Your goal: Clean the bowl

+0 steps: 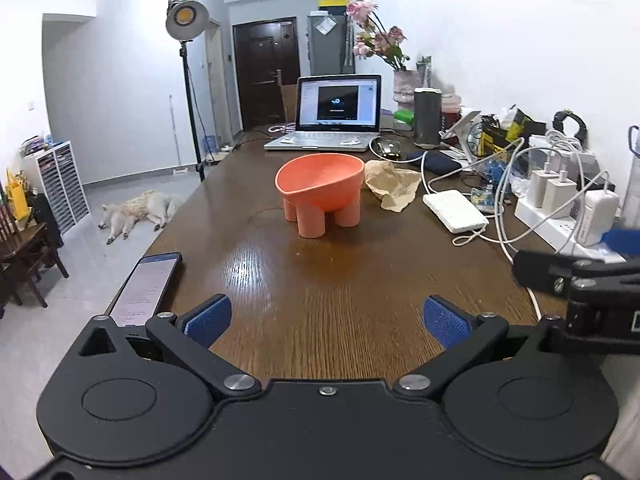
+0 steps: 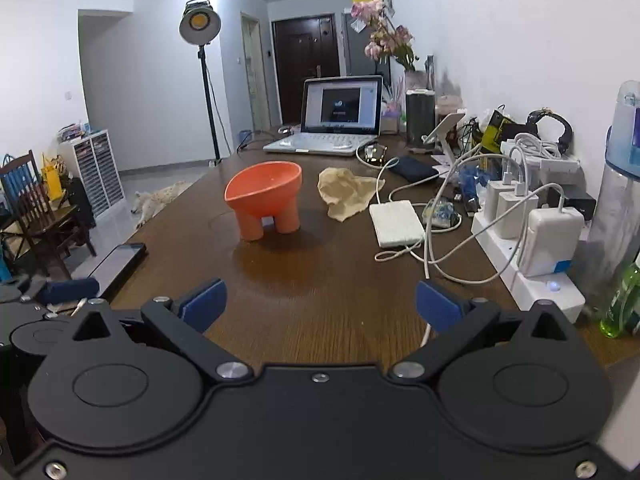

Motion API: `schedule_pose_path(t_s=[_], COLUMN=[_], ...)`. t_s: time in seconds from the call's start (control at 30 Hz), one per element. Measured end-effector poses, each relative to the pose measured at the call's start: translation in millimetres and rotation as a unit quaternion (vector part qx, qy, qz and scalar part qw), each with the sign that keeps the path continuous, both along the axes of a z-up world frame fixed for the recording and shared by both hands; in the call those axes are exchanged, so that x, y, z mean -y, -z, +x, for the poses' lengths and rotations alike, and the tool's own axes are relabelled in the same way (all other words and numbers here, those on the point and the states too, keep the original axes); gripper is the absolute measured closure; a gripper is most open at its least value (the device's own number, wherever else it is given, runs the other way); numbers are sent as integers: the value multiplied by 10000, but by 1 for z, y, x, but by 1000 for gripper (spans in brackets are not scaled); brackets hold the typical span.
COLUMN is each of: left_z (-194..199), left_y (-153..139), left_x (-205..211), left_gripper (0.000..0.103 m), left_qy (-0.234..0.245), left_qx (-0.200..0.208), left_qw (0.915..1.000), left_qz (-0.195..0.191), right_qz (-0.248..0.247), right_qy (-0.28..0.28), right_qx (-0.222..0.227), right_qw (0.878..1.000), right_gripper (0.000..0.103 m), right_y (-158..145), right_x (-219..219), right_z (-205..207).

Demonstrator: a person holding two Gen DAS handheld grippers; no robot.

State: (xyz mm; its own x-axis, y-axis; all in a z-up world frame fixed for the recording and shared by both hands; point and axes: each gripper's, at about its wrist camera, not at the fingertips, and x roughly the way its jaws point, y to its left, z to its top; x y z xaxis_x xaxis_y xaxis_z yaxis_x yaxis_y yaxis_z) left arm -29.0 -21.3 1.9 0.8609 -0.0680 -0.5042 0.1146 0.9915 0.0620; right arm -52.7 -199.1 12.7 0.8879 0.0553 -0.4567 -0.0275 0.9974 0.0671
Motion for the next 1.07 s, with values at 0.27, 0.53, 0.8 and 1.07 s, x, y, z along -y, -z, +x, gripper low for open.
schedule_pose_path(t_s=[0.27,0.53,0.8,1.07], left_z=[-2,-7,-8,-9], left_y=[-14,-23,-26,-23], left_x=[-15,-14,-10,-8], left_gripper=[0,0,0,0], left_qy=[-157,-132,10,92], left_qx=[109,227,75,50], left_qw=[9995,9994,9995,9996], left_qz=[-255,-217,-291,-255], right_qz=[-138,-32,5,-167], right_qy=[-22,-11,115,177], right_qx=[-1,-6,-56,-101], right_qw=[9999,10000,9999,9997], right_gripper=[2,2,2,1], right_y=[-2,-3,-2,-4], right_x=[-9,-8,6,-1], right_z=[-5,-3,-2,-13])
